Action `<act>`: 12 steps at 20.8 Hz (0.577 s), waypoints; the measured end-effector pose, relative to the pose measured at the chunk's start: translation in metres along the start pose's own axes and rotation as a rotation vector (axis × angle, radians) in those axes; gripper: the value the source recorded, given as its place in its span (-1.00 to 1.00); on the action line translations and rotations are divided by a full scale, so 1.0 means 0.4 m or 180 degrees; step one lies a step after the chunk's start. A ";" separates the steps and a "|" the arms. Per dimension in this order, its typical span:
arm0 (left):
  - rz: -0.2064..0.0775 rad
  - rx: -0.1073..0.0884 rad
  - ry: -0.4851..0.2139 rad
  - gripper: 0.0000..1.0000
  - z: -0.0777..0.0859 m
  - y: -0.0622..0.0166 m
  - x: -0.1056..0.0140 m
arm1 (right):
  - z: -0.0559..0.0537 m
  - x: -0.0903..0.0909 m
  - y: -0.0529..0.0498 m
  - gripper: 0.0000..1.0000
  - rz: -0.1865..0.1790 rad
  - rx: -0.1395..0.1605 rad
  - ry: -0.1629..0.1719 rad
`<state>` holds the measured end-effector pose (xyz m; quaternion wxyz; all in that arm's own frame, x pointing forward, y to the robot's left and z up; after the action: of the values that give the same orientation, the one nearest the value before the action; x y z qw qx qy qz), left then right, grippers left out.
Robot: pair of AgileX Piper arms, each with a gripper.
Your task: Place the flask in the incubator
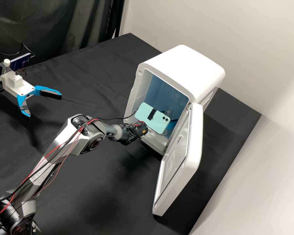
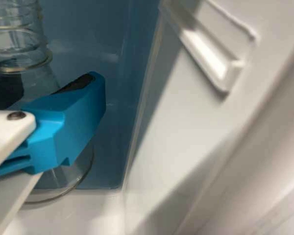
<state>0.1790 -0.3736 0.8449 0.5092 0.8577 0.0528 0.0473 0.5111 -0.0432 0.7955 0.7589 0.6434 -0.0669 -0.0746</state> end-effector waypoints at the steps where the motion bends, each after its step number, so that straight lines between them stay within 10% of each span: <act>1: 0.0000 0.0000 0.0000 1.00 0.000 0.000 0.000 | -0.001 0.000 0.001 -1.00 0.0004 0.0000 0.0003; 12: 0.0034 0.0012 0.0018 1.00 -0.005 0.006 0.004 | -0.035 0.050 0.023 -1.00 -0.0170 0.0035 -0.0020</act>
<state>0.1804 -0.3730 0.8481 0.5072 0.8588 0.0497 0.0523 0.5338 -0.0321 0.8023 0.7528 0.6490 -0.0524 -0.0965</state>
